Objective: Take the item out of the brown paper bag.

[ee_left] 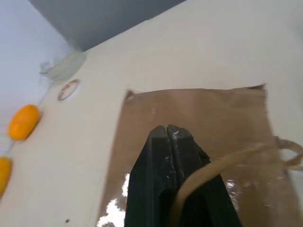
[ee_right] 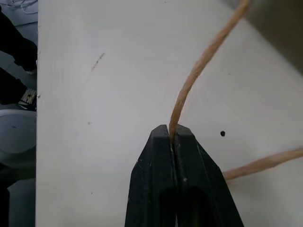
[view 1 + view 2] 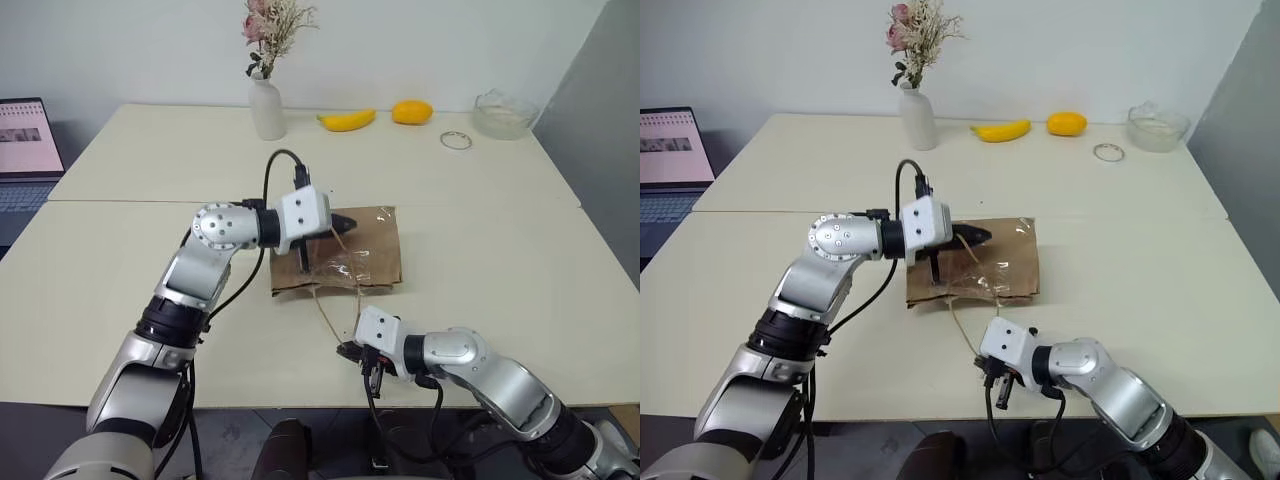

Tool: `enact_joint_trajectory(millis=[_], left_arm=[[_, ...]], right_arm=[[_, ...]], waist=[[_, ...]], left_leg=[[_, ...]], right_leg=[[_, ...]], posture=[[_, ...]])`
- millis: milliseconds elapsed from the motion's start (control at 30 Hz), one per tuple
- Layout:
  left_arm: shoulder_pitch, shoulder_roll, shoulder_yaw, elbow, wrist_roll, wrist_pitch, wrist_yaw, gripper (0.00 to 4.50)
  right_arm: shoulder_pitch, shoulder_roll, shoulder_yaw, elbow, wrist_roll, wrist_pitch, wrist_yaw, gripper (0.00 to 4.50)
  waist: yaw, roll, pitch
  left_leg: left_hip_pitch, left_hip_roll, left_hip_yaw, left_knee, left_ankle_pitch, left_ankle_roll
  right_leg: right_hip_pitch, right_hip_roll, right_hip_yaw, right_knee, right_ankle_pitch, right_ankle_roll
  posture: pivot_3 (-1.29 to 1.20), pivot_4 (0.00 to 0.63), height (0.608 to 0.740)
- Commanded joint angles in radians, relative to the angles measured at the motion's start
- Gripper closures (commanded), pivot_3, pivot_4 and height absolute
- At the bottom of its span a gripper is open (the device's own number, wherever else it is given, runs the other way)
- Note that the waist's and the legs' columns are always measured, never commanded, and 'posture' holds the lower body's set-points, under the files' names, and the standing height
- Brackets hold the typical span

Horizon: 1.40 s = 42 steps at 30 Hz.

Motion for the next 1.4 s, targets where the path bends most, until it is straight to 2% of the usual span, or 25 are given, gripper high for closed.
enact_joint_trajectory(millis=[33,233,600,800,1100,1200,1333,1400], left_arm=[[-0.101,-0.027,0.061,0.066,-0.007,0.008,0.061,4.5],[-0.213,-0.073,0.082,0.197,-0.014,0.023,0.104,4.5],[-0.404,-0.096,0.132,0.425,-0.017,0.0,0.17,4.5],[-0.451,-0.126,0.184,0.417,-0.061,0.052,0.173,4.5],[-0.406,-0.125,0.195,0.312,-0.11,0.138,0.11,4.5],[-0.385,-0.118,0.198,0.25,-0.134,0.176,0.093,4.5],[-0.341,-0.109,0.202,0.15,-0.163,0.242,0.09,4.5],[-0.319,-0.105,0.205,0.105,-0.179,0.278,0.092,4.5]], right_arm=[[0.021,0.003,0.026,0.039,-0.028,-0.005,0.009,4.47],[0.023,0.004,0.044,0.087,-0.067,-0.035,0.022,4.47],[0.018,0.015,0.037,0.103,-0.095,-0.046,0.045,4.47],[0.017,0.028,0.02,0.099,-0.093,-0.044,0.051,4.47],[0.01,0.019,-0.032,0.064,-0.128,-0.112,0.027,4.47],[0.017,0.004,-0.074,0.007,-0.128,-0.11,0.02,3.88],[0.022,-0.042,-0.16,-0.153,-0.098,-0.057,0.032,2.53],[0.028,-0.062,-0.222,-0.238,-0.046,-0.025,0.054,2.53]], waist=[[0.0,0.0,0.0],[0.0,0.0,0.0],[0.001,0.0,0.0],[0.0,0.0,-0.001],[0.0,0.0,-0.001],[0.0,0.0,-0.001],[0.0,0.0,-0.001],[0.001,0.0,-0.001]], left_leg=[[0.0,0.0,0.0,0.0,0.0,0.0],[0.0,0.0,0.0,0.0,0.0,0.0],[-0.001,-0.001,0.001,0.0,0.0,0.0],[0.0,-0.001,0.001,0.0,0.0,0.0],[0.001,0.0,0.001,0.0,0.0,0.0],[0.0,-0.001,0.001,0.0,0.0,0.0],[0.0,-0.001,0.001,0.001,0.0,0.0],[-0.001,-0.001,0.001,0.001,0.0,0.0]], right_leg=[[0.0,0.0,0.0,0.0,0.0,0.0],[0.0,0.0,0.0,0.0,0.0,0.0],[0.0,0.0,0.0,0.0,0.0,0.0],[0.0,-0.001,0.0,0.0,0.0,0.0],[0.0,-0.001,0.0,0.001,0.0,0.0],[0.0,-0.001,0.0,0.001,0.0,0.0],[0.0,-0.002,0.001,0.0,0.0,0.0],[-0.001,-0.002,0.001,0.0,0.0,0.0]], posture=[[0.0,0.15,0.74],[0.0,0.15,0.74],[0.0,0.15,0.74],[0.0,0.15,0.74],[0.0,0.15,0.74],[0.0,0.15,0.74],[0.0,0.15,0.74],[0.0,0.15,0.74]])
